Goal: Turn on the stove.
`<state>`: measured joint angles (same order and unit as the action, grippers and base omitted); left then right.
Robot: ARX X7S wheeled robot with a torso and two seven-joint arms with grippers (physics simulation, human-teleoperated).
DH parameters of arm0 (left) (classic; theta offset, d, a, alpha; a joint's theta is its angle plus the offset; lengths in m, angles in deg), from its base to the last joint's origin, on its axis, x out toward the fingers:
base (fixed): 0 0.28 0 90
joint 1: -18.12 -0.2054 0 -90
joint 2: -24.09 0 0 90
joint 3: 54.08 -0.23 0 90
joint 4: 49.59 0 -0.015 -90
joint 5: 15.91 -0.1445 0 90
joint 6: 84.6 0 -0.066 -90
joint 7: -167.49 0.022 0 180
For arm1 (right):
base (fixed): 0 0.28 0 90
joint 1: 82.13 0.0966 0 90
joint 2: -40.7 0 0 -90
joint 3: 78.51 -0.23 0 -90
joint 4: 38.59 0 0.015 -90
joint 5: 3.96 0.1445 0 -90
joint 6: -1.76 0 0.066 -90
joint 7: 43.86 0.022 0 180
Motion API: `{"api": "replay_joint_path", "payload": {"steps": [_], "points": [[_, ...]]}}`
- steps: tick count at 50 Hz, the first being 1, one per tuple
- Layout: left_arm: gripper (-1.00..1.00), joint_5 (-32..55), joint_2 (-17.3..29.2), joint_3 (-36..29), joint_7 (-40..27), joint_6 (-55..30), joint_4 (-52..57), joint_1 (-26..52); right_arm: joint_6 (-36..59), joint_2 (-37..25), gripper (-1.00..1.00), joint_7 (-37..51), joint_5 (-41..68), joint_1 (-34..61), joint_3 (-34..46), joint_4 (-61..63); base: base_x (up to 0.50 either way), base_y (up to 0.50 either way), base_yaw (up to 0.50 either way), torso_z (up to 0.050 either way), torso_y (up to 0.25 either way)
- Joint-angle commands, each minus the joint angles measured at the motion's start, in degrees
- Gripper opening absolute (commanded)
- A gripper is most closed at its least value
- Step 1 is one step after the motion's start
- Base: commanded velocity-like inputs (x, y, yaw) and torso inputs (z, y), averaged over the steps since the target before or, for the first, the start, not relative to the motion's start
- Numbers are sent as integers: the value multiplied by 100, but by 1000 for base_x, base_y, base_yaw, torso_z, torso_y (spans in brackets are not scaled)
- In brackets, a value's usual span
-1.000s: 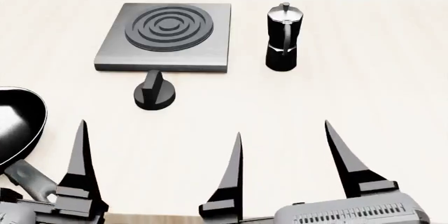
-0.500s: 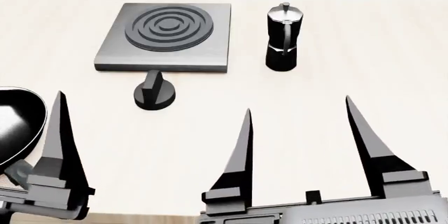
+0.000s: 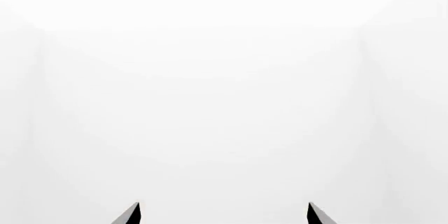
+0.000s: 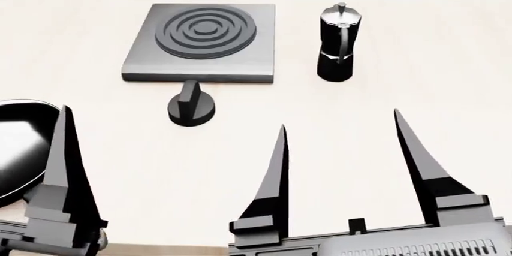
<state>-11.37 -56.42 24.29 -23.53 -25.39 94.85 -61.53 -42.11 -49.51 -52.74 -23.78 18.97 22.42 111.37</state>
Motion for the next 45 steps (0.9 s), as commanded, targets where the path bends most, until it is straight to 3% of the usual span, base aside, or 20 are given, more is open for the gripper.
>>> {"api": "replay_joint_path", "payload": {"steps": [1, 45], "points": [[100, 59, 94, -6, -133, 16, 23, 13, -13, 15, 100, -58, -46, -11, 25, 3, 0, 246, 0, 0, 0], [100, 192, 362, -146, -505, 24, 40, 72, -26, 15, 100, -79, -110, -15, 90, 2, 0, 248, 0, 0, 0]]}}
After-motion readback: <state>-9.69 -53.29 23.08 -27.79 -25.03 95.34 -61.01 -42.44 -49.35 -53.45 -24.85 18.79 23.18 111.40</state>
